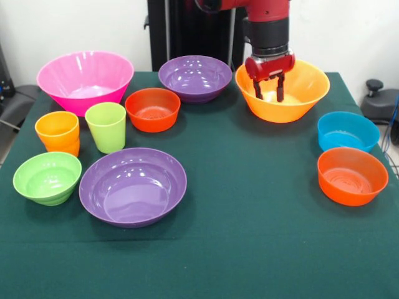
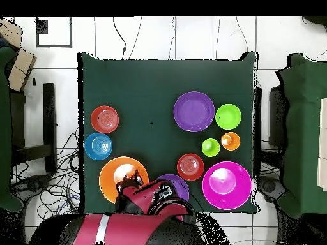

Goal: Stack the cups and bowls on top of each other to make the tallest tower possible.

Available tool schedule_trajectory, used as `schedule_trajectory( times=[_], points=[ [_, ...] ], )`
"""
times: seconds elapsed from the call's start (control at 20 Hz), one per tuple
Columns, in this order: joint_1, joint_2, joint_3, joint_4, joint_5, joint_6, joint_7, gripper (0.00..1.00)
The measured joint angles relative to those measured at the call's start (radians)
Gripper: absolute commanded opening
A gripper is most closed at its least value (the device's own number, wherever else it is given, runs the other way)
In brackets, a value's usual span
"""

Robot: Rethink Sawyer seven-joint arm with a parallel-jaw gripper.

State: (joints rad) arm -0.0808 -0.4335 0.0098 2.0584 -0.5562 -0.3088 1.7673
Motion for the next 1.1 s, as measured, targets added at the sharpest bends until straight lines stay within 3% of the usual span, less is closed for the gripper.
schedule_trajectory(
  times=[1.1],
  points=[
    [-0.036, -0.020, -0.004, -0.018, 0.007, 0.001, 0.000, 1.00]
  ],
)
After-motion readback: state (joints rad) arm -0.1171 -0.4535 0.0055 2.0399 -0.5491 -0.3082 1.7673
